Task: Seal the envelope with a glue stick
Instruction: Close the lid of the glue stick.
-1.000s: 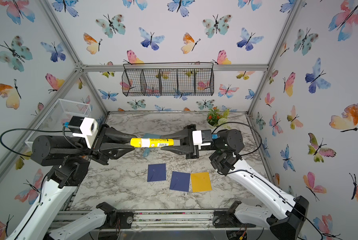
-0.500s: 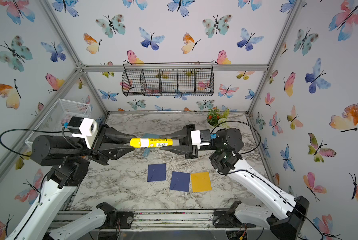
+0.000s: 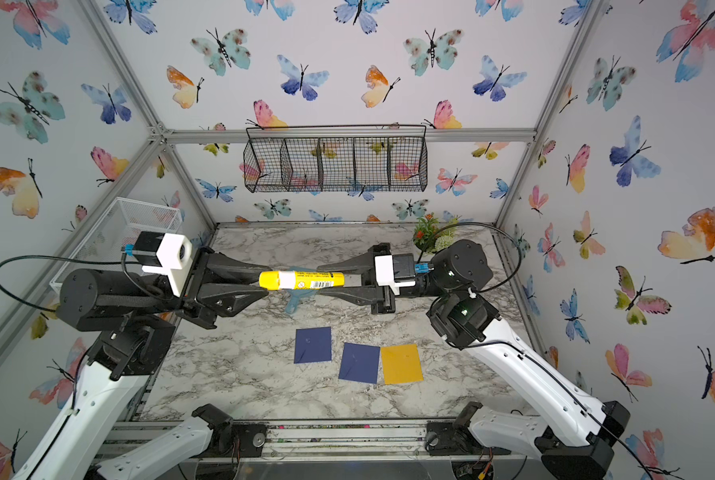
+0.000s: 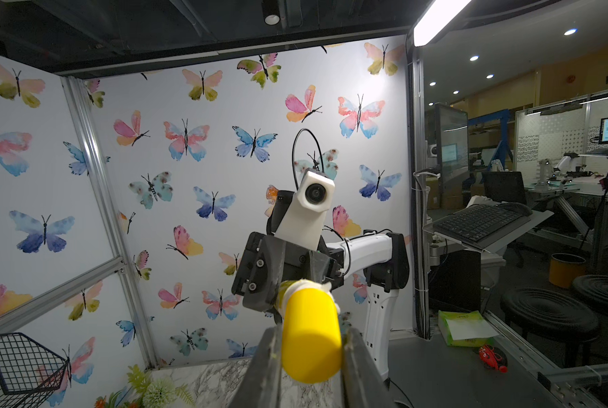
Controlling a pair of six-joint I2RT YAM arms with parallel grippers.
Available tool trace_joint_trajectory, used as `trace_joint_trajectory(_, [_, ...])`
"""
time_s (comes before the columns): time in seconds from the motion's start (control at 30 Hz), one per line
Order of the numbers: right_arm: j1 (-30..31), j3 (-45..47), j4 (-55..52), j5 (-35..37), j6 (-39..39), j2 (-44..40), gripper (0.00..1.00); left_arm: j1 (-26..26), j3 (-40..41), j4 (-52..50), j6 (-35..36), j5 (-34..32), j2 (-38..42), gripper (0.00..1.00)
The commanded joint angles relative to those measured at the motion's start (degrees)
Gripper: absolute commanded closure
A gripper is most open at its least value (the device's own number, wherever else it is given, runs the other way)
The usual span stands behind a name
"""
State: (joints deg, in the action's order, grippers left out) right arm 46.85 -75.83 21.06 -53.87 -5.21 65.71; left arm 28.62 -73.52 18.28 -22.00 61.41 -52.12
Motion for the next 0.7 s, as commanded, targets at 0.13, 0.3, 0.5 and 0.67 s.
trace_joint_trajectory(0.13, [-0.09, -2.39, -9.81, 4.46, -2.86, 0.12, 0.99, 0.84, -1.19, -2.16, 1.62, 0.38, 0.22, 0.93])
trace_joint_trajectory(0.3, [-0.09, -3.24, -13.25, 4.51, -3.94, -0.06, 0.99, 0.83, -1.41, -3.14, 2.22, -0.05, 0.0, 0.93])
trace_joint_trajectory(0.5, [-0.09, -5.81, -20.88, 5.23, -7.57, 0.22, 0.99, 0.86, -3.77, -10.77, 5.91, -0.41, -0.67, 0.93])
trace_joint_trajectory(0.67, [-0.09, -9.0, -29.73, 5.69, -11.63, 1.06, 0.99, 0.87, -7.09, -20.43, 11.04, -0.47, -1.73, 0.93])
